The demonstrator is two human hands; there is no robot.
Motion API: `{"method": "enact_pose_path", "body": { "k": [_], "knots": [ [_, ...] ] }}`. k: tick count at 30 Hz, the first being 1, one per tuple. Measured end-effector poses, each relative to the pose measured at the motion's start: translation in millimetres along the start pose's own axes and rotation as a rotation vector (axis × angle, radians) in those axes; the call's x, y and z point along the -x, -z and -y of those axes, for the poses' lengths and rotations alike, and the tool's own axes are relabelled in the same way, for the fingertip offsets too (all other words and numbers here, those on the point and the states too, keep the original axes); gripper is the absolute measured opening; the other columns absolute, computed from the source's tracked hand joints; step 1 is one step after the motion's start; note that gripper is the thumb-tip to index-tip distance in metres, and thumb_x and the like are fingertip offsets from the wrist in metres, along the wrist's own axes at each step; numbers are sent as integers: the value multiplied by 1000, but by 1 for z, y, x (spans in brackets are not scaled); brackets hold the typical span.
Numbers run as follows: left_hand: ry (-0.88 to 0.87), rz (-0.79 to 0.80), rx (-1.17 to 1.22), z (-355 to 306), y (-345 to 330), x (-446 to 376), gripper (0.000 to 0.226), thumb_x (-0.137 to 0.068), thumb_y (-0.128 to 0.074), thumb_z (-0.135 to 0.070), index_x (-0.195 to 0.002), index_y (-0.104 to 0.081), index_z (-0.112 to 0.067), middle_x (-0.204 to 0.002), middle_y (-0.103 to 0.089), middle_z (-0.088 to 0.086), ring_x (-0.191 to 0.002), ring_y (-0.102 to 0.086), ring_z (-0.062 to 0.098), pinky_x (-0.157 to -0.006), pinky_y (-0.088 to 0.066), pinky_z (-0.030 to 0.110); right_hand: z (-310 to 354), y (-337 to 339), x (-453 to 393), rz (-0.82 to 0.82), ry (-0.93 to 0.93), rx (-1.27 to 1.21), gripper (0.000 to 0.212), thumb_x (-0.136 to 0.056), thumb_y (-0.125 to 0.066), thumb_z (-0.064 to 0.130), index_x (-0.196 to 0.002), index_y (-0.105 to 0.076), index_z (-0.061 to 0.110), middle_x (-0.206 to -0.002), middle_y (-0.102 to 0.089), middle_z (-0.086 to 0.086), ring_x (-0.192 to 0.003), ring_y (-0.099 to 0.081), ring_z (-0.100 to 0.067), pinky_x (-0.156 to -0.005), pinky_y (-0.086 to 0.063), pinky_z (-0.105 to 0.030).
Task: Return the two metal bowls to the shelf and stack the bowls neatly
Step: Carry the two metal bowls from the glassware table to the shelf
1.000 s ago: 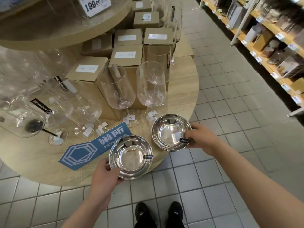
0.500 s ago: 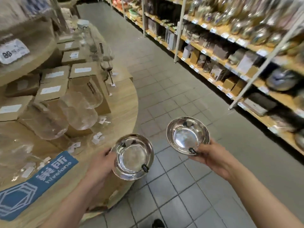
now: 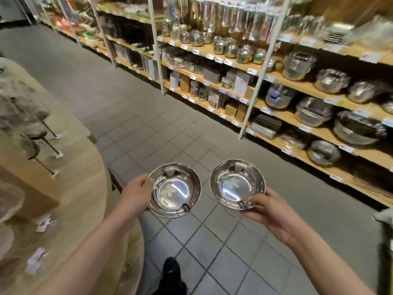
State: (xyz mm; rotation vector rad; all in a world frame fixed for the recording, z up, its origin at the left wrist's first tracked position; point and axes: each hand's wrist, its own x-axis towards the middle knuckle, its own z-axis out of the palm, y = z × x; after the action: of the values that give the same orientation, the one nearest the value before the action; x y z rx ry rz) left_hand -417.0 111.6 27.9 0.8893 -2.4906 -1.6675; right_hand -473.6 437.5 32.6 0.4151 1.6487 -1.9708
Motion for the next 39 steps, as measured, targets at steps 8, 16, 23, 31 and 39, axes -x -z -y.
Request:
{"method": "enact_pose_path", "body": {
  "k": [8, 16, 23, 31, 39],
  "knots": [
    [63, 96, 226, -55, -3, -118, 18, -97, -60, -12, -90, -73, -21, -63, -72, -5, -50, -67, 9, -47, -57, 27, 49, -34, -94, -106, 44, -48, 30, -91, -55, -9, -111, -65, 12, -93, -79, -15, -76, -77, -21, -63, -62, -32],
    [156, 279, 278, -112, -8, -231, 27, -87, -59, 1, -99, -77, -16, -78, -75, 6, -61, -69, 17, -56, -59, 28, 111, -45, -186, -183, 96, -76, 28, -91, -55, -8, -112, -65, 9, -96, -79, -14, -85, -78, -26, -65, -62, -32],
    [193, 309, 222, -157, -54, -335, 30, -90, -53, 3, -100, -77, -12, -82, -71, 8, -63, -66, 16, -56, -58, 26, 158, -33, -295, -155, 90, -90, 30, -92, -58, -7, -119, -61, 8, -96, -79, -13, -88, -78, -29, -66, -63, -32],
    [194, 121, 285, -232, -97, -486, 24, -89, -57, 0, -102, -71, -14, -75, -73, 3, -58, -68, 16, -56, -59, 29, 277, -21, -461, -84, 111, -131, 32, -93, -59, -5, -120, -61, 13, -101, -79, -13, -91, -78, -27, -66, -62, -30],
    [207, 9, 353, -277, -94, -625, 24, -90, -57, -3, -97, -74, -18, -65, -70, 0, -52, -65, 12, -49, -54, 23, 374, -51, -606, 2, 92, -103, 39, -94, -58, -5, -124, -59, 19, -106, -78, -9, -97, -76, -30, -68, -63, -30]
  ]
}}
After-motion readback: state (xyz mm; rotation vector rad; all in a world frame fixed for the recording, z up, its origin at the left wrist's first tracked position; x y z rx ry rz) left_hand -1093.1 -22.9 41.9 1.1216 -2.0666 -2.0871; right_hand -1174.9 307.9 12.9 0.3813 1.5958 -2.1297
